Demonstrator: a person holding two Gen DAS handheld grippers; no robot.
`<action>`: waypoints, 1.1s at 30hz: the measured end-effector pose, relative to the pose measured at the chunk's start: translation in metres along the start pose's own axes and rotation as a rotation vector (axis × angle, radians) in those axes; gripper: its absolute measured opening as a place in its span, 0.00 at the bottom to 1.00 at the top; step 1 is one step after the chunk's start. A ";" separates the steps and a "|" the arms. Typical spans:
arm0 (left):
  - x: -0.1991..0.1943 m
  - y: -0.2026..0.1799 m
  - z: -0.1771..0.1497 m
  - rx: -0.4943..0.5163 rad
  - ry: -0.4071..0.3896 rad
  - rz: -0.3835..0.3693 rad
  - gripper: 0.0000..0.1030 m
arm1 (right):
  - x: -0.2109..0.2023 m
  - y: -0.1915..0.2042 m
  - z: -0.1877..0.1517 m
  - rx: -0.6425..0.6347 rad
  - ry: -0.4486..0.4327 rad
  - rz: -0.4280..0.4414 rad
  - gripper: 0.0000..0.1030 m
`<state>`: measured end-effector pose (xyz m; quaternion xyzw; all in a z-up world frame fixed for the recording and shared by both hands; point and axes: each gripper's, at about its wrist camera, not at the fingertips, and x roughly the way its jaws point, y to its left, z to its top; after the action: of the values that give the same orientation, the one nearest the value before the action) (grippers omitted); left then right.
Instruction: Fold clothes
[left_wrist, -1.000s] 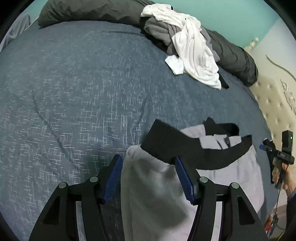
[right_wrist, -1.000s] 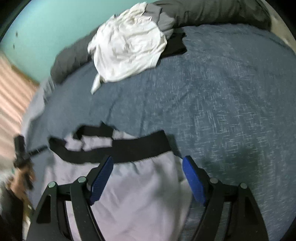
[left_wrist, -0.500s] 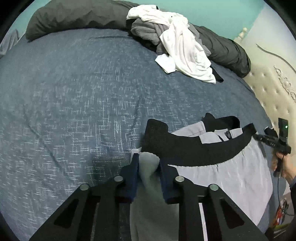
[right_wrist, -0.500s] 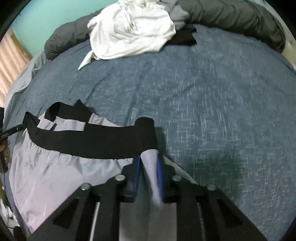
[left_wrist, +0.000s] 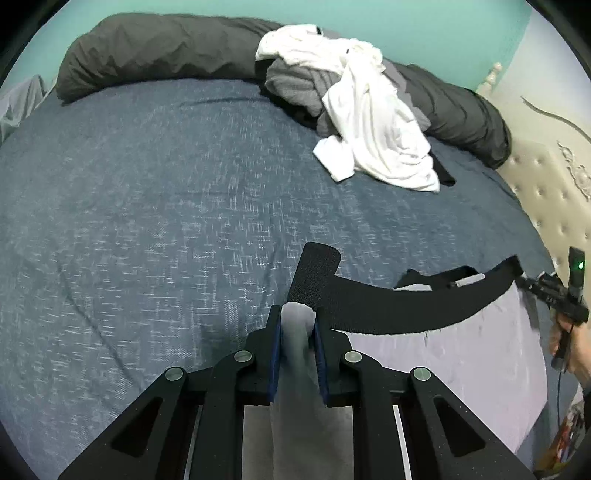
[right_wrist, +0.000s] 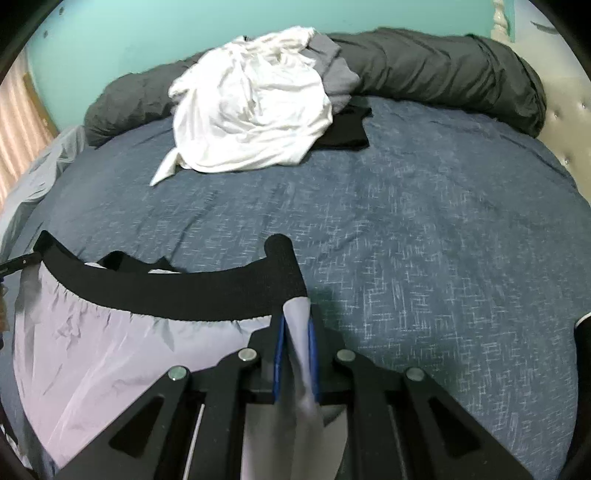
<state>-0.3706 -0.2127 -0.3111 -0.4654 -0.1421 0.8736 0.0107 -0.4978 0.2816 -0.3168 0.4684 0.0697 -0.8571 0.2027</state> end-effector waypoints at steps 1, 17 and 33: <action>0.006 0.000 0.000 -0.003 0.008 0.007 0.17 | 0.007 0.002 0.000 -0.012 0.020 -0.018 0.11; -0.051 0.006 -0.035 -0.111 -0.054 -0.013 0.42 | -0.048 0.005 -0.028 0.106 -0.153 0.014 0.34; -0.139 -0.054 -0.193 -0.198 -0.180 -0.110 0.47 | -0.101 0.173 -0.176 0.150 0.005 0.373 0.10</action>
<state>-0.1403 -0.1359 -0.2858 -0.3754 -0.2531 0.8916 -0.0002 -0.2416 0.2073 -0.3177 0.4891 -0.0820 -0.8063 0.3223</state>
